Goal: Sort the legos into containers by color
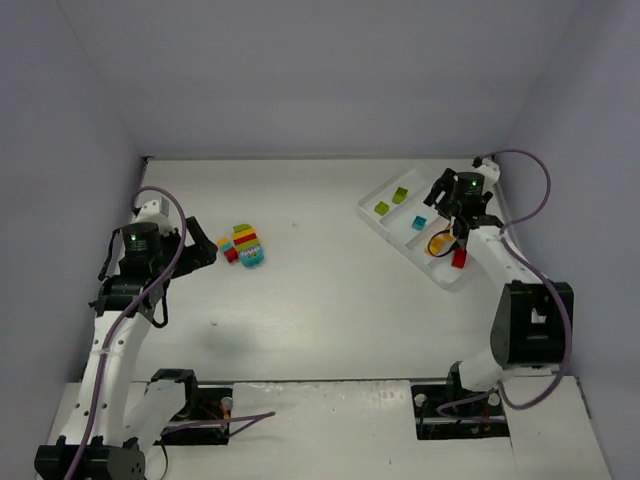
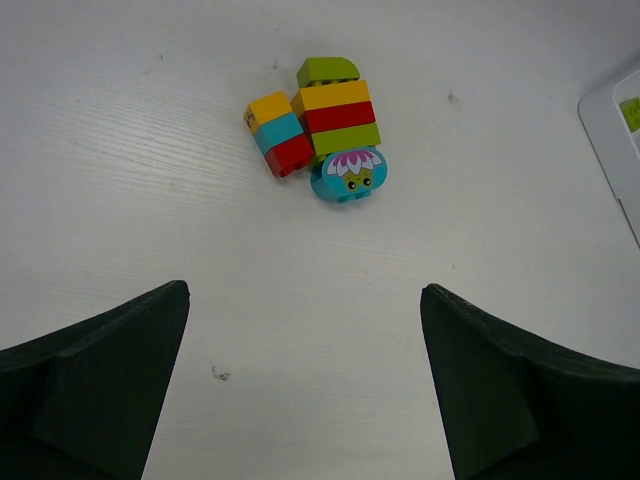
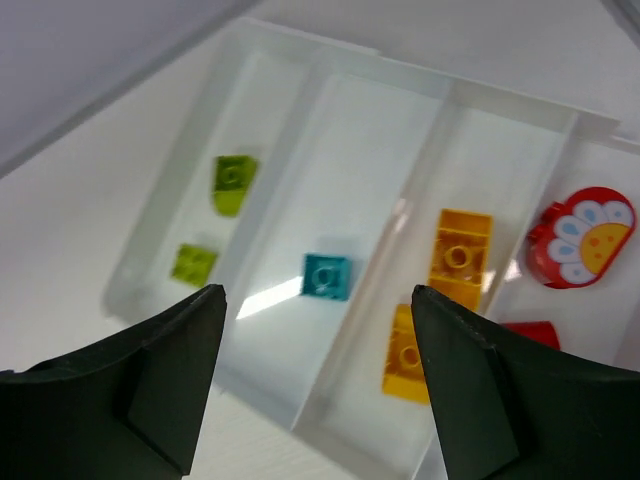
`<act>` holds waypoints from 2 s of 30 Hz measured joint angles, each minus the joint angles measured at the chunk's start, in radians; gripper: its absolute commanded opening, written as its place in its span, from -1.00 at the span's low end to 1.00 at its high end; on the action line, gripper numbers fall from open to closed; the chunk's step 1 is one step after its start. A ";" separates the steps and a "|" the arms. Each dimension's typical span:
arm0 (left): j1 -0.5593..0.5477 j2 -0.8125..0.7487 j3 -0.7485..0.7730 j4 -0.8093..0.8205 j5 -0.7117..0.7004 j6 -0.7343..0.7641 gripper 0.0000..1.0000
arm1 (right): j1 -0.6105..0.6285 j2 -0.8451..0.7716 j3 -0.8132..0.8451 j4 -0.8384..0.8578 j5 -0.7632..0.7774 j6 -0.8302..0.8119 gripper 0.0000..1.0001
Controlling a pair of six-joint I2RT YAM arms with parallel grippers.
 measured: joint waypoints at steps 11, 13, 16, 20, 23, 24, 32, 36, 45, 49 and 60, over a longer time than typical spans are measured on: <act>-0.024 0.198 0.003 0.000 -0.019 -0.085 0.78 | 0.239 -0.325 -0.232 0.018 -0.219 -0.082 0.48; -0.058 0.251 0.009 0.001 -0.043 -0.105 0.76 | 0.237 -0.346 -0.286 0.019 -0.233 -0.092 0.48; -0.120 0.355 0.041 0.000 -0.077 -0.135 0.75 | 0.233 -0.367 -0.340 0.019 -0.266 -0.109 0.48; -0.143 0.515 0.138 0.002 -0.134 -0.197 0.75 | 0.233 -0.388 -0.375 0.040 -0.299 -0.121 0.49; -0.142 0.600 0.181 0.022 -0.178 -0.245 0.69 | 0.233 -0.402 -0.394 0.050 -0.314 -0.121 0.50; -0.142 0.624 0.188 0.031 -0.192 -0.259 0.68 | 0.233 -0.402 -0.394 0.051 -0.317 -0.121 0.50; -0.142 0.813 0.228 0.061 -0.260 -0.301 0.45 | 0.233 -0.398 -0.394 0.075 -0.336 -0.120 0.50; -0.135 0.879 0.254 0.073 -0.282 -0.309 0.38 | 0.233 -0.380 -0.394 0.081 -0.341 -0.120 0.50; -0.124 0.913 0.286 0.099 -0.324 -0.317 0.09 | 0.233 -0.372 -0.394 0.082 -0.346 -0.120 0.50; -0.122 0.919 0.281 0.106 -0.336 -0.317 0.09 | 0.233 -0.372 -0.394 0.082 -0.346 -0.120 0.50; -0.116 0.948 0.279 0.144 -0.347 -0.302 -0.67 | 0.233 -0.371 -0.394 0.083 -0.346 -0.120 0.50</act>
